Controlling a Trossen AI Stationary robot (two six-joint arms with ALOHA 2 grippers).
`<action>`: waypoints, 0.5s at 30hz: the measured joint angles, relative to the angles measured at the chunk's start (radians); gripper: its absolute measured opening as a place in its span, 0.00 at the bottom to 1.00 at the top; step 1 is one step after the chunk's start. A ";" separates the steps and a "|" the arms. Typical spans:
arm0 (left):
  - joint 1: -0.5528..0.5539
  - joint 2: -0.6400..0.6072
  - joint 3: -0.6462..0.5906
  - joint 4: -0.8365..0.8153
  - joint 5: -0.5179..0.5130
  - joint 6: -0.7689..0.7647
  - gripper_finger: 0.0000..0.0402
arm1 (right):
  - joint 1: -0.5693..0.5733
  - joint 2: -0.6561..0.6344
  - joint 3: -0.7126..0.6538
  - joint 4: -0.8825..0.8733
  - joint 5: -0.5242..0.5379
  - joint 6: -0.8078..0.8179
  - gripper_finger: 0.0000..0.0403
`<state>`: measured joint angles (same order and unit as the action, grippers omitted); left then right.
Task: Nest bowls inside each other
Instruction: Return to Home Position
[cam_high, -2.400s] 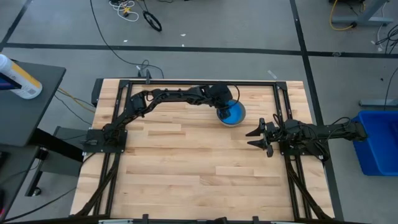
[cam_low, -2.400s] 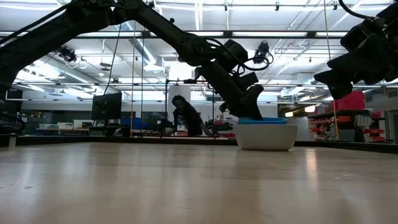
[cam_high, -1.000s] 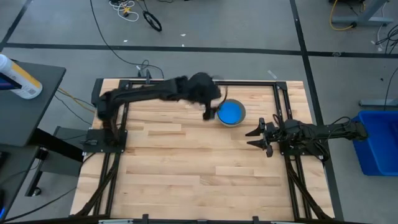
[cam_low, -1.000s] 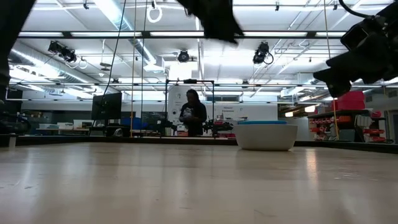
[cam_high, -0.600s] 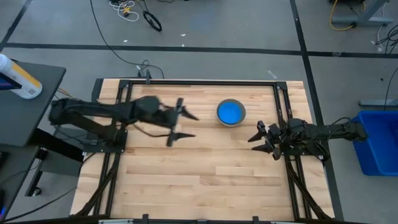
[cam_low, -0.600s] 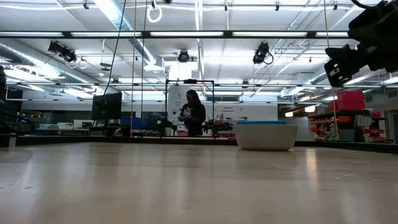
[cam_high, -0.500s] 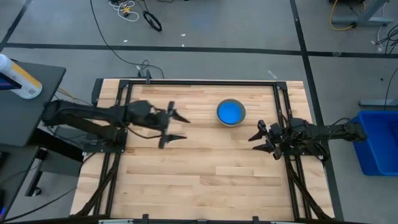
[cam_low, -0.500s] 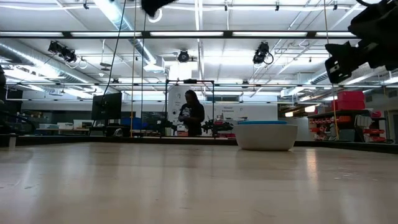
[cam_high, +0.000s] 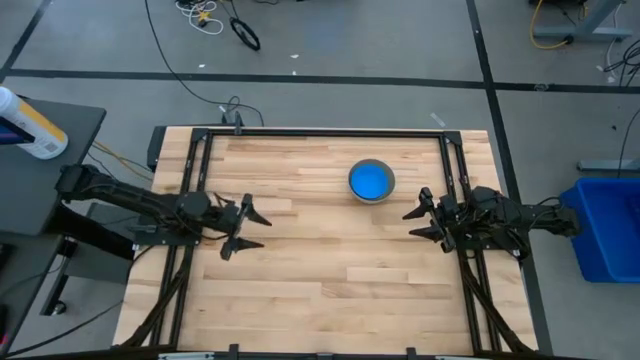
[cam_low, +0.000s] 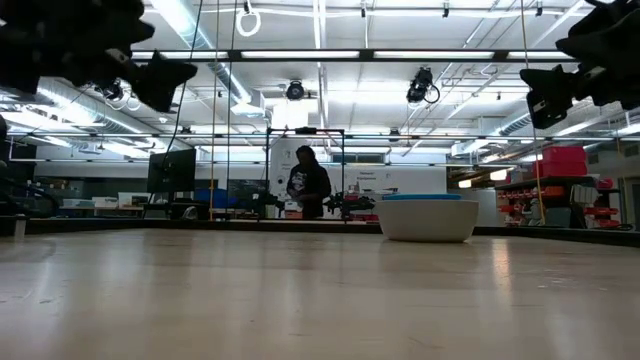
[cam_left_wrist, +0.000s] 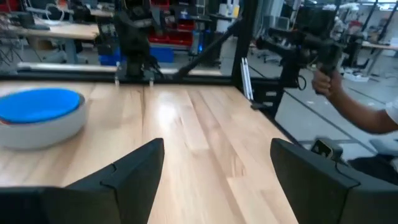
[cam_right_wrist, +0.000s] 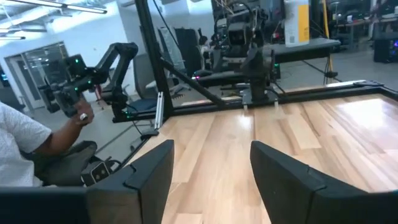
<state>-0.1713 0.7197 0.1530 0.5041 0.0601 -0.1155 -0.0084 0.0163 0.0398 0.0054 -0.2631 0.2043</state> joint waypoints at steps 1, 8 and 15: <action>-0.004 -0.008 -0.017 0.001 0.002 -0.004 0.76 | 0.000 -0.003 0.004 -0.005 0.000 -0.003 0.56; -0.022 -0.024 -0.111 0.031 0.024 -0.036 0.76 | 0.000 -0.008 0.006 -0.009 0.000 -0.007 0.57; -0.021 -0.053 -0.144 -0.045 -0.006 -0.073 0.76 | 0.000 -0.008 0.006 -0.009 0.000 -0.007 0.58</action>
<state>-0.1925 0.6667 0.0090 0.4590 0.0545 -0.1880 -0.0082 0.0086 0.0456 -0.0040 -0.2634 0.1976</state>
